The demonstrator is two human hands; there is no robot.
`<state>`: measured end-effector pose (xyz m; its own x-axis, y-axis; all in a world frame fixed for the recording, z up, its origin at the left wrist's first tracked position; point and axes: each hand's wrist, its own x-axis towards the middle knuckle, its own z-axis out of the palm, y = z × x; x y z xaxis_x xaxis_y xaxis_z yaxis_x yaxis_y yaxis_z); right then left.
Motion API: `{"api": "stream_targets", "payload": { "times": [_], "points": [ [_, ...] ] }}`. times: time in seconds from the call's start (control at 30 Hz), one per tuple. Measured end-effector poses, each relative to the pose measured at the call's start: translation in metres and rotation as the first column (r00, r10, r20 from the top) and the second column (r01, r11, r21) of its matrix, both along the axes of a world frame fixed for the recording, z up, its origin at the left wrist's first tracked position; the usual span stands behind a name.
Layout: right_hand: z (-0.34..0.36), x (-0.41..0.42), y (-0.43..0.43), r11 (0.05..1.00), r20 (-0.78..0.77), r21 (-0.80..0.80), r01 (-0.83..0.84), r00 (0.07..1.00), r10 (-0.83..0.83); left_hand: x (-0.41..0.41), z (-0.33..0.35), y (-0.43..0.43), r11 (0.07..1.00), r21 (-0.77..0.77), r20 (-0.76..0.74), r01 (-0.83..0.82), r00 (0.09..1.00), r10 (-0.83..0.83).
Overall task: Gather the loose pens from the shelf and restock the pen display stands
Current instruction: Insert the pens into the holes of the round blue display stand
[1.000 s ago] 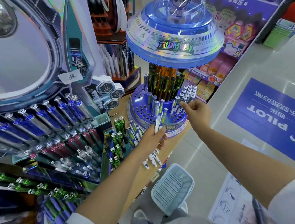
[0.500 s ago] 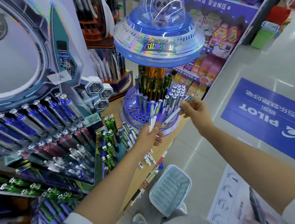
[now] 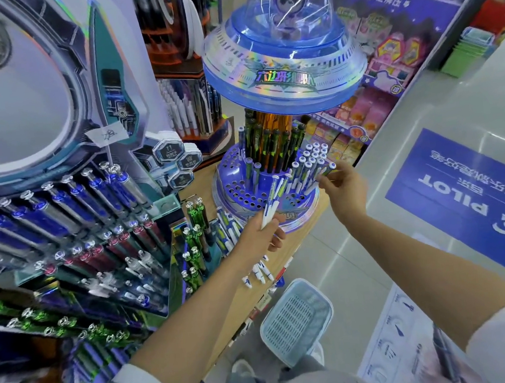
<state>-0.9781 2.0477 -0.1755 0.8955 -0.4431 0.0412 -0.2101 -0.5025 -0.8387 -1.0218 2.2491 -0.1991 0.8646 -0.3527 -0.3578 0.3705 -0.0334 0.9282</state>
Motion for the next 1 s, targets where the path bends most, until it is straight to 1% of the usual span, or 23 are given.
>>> {"api": "stream_targets", "payload": {
  "times": [0.07, 0.1, 0.23, 0.3, 0.4, 0.43, 0.5, 0.57, 0.6, 0.63, 0.7, 0.8, 0.9, 1.0],
  "points": [
    [-0.001, 0.000, 0.004, 0.999, 0.021, 0.042, 0.020, 1.000, -0.021, 0.001, 0.000, 0.001, 1.000, 0.004, -0.004, 0.001, 1.000, -0.001],
    [0.000, 0.000, 0.007, 0.999, 0.013, 0.036, 0.024, 1.000, -0.024, 0.001, 0.000, 0.002, 1.000, 0.008, -0.004, 0.004, 1.000, -0.004],
    [-0.007, 0.004, 0.008, 1.000, -0.079, 0.026, 0.014, 0.997, -0.012, 0.002, 0.001, 0.003, 1.000, 0.006, 0.001, 0.009, 1.000, -0.009],
    [-0.008, 0.002, 0.008, 0.999, -0.102, 0.032, 0.003, 0.995, 0.000, 0.001, 0.001, 0.003, 1.000, 0.006, 0.006, 0.005, 1.000, -0.005],
    [-0.002, -0.011, 0.010, 0.998, -0.054, 0.049, -0.031, 0.998, 0.034, -0.002, 0.001, 0.001, 1.000, 0.007, 0.019, 0.009, 1.000, -0.010],
    [0.001, -0.015, 0.012, 0.992, -0.046, 0.094, -0.081, 0.995, 0.085, -0.003, 0.002, -0.001, 1.000, 0.004, 0.022, 0.015, 1.000, -0.015],
    [0.007, -0.022, 0.014, 0.942, -0.058, 0.221, -0.252, 0.961, 0.270, -0.005, 0.005, -0.006, 0.999, 0.004, 0.025, 0.032, 0.999, -0.032],
    [0.010, -0.027, 0.018, 0.857, -0.103, 0.298, -0.421, 0.878, 0.467, -0.007, 0.009, -0.012, 0.998, 0.011, 0.029, 0.067, 0.997, -0.067],
    [0.010, -0.028, 0.018, 0.825, -0.117, 0.316, -0.469, 0.844, 0.524, -0.008, 0.012, -0.014, 0.996, 0.017, 0.026, 0.087, 0.996, -0.088],
    [0.010, -0.028, 0.019, 0.810, -0.115, 0.331, -0.485, 0.831, 0.544, -0.010, 0.014, -0.017, 0.994, 0.017, 0.021, 0.104, 0.994, -0.104],
    [0.012, -0.028, 0.018, 0.823, -0.068, 0.372, -0.430, 0.871, 0.486, -0.011, 0.016, -0.018, 0.994, 0.011, 0.012, 0.107, 0.994, -0.107],
    [0.015, -0.024, 0.007, 0.889, 0.038, 0.380, -0.256, 0.964, 0.262, -0.011, 0.013, -0.013, 0.999, 0.044, 0.017, 0.018, 1.000, -0.019],
    [0.020, -0.020, 0.002, 0.943, 0.106, 0.312, -0.116, 0.990, 0.087, -0.006, 0.007, -0.007, 0.993, 0.085, 0.057, -0.086, 0.995, 0.082],
    [0.016, -0.018, 0.009, 0.973, 0.079, 0.225, -0.055, 0.996, 0.039, -0.004, 0.006, -0.005, 0.987, 0.094, 0.101, -0.127, 0.988, 0.117]
  ]
}}
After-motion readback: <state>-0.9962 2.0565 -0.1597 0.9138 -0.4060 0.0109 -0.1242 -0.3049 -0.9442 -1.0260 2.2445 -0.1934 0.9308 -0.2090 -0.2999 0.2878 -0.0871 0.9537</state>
